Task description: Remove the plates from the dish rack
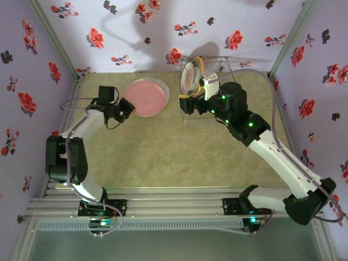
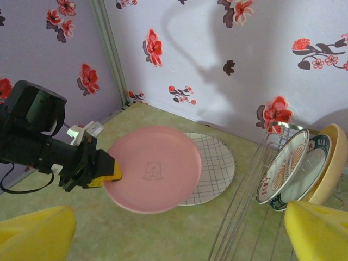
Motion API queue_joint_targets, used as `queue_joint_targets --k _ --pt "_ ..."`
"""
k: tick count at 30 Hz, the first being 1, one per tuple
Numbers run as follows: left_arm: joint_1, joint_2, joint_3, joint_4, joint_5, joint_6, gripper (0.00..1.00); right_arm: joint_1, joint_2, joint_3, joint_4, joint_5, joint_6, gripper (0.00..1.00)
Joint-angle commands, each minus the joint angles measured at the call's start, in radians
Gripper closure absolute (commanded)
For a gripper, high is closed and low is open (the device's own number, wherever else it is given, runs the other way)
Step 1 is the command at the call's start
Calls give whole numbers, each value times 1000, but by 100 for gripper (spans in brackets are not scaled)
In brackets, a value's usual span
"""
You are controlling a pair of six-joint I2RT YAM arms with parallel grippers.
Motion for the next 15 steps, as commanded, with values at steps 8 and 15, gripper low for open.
queue_joint_targets --k 8,15 --pt "-18 -50 -130 -191 175 296 100 9 26 21 32 10 -15 1" --pt "-26 -12 -170 -180 173 336 100 9 35 24 26 4 -19 1"
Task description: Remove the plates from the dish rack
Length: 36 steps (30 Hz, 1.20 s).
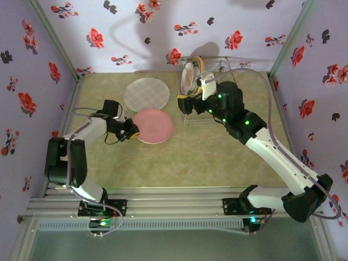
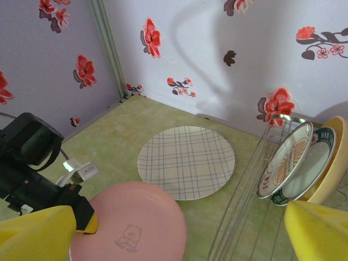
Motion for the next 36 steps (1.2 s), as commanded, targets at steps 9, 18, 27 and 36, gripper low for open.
queue_joint_targets --k 9,18,27,36 --pt "-18 74 -16 37 25 51 100 8 11 23 25 3 -18 1" --pt "-32 109 -18 42 -4 63 100 8 20 26 26 3 -18 1" --pt "-36 136 -25 48 -31 72 95 8 29 37 24 1 -17 1" --pt "-38 145 -18 20 -52 81 69 10 26 42 17 9 -17 1"
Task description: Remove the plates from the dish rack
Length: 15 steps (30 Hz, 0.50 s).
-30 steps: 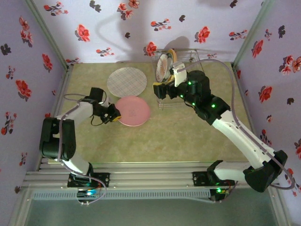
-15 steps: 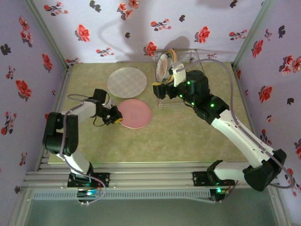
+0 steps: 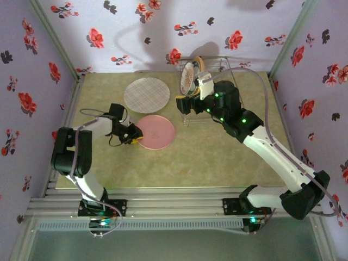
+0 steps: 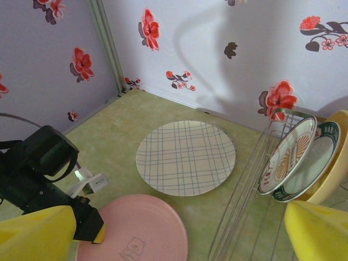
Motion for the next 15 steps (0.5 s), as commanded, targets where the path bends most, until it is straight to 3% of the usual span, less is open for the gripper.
queue_joint_targets --k 1,6,15 --pt "-7 13 -6 -36 -26 18 67 9 -4 38 16 13 -18 1" --pt "-10 10 5 -60 -43 17 55 11 1 55 -8 135 -21 1" --pt "-22 -23 22 -96 -79 11 39 -5 101 217 -150 535 -53 1"
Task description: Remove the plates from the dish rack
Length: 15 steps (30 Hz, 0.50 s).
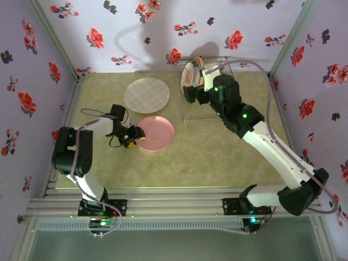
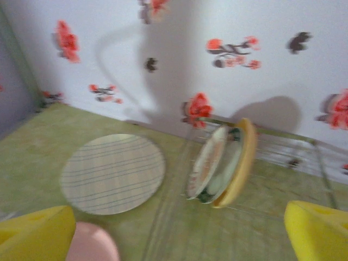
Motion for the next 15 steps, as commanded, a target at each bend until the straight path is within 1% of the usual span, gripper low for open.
queue_joint_targets --k 1,5,6,11,15 --pt "-8 -34 23 -63 -38 3 38 -19 61 112 -94 205 -6 1" --pt "-18 -76 34 -94 -74 -3 29 -67 154 223 -169 240 64 2" --pt "-21 -88 34 -103 -82 -5 24 -79 172 246 -185 239 78 3" --pt "-32 -175 38 -155 -131 -16 21 -148 327 376 -265 226 142 14" --pt "-35 -264 47 -215 -174 -23 20 -183 467 501 -303 191 150 17"
